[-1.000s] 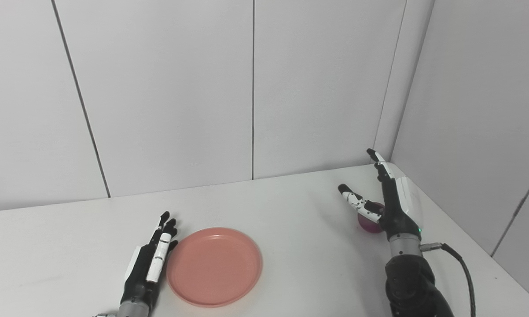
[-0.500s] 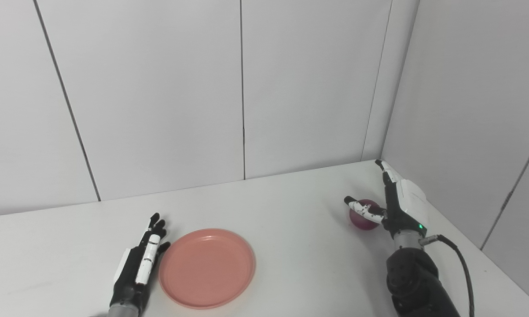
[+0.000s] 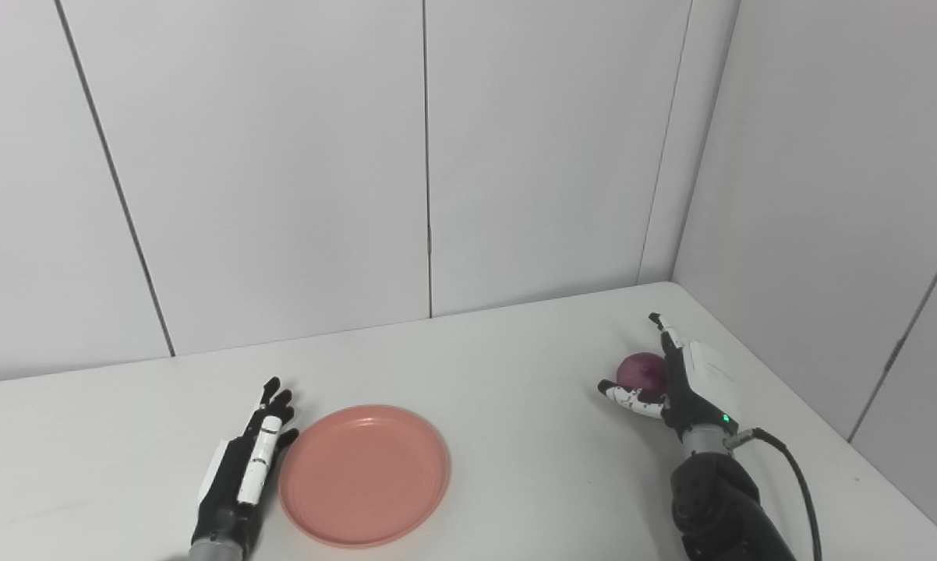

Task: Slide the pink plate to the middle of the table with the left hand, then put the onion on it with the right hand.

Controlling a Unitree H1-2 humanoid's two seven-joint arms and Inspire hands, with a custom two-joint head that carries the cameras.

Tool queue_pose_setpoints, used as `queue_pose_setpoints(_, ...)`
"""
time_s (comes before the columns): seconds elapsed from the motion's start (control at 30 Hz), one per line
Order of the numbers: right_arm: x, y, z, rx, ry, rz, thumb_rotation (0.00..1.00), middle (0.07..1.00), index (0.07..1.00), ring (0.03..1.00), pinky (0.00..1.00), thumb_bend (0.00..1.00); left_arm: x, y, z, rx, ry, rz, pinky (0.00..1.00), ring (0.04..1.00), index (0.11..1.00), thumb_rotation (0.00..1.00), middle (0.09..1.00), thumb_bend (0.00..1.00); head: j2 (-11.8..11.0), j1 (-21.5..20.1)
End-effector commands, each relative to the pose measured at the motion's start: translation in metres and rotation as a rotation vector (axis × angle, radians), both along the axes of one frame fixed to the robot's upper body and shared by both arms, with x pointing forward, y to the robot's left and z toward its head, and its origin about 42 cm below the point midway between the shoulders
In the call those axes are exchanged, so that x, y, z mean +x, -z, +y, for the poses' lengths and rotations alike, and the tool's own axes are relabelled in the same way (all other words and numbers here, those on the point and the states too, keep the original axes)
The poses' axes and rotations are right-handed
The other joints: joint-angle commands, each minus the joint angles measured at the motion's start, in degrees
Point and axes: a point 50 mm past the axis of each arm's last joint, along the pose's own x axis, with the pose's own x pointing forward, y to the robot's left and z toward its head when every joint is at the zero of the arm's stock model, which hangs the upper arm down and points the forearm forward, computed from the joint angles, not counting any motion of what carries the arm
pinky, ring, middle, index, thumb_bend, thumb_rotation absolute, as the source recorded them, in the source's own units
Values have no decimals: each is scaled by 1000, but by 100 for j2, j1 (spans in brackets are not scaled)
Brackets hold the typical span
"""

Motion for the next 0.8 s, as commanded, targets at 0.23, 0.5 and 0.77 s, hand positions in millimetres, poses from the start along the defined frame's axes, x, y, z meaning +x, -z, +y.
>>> queue_pose_setpoints(0.23,18,-17,-3,-27,-33,-92,249,854,876,851,807,932,-8,12,12,18,-34,23,958,961,973,1000,970,543,26,25)
queue_pose_setpoints(0.5,17,-21,0,-21,-10,-147,11,691,713,631,581,716,-8,11,11,28,-33,17,959,960,976,1000,972,541,42,32)
queue_pose_setpoints(0.77,15,-23,2,-2,-6,-207,0,486,537,402,382,513,-8,11,11,22,-31,15,961,963,978,1000,975,541,43,52)
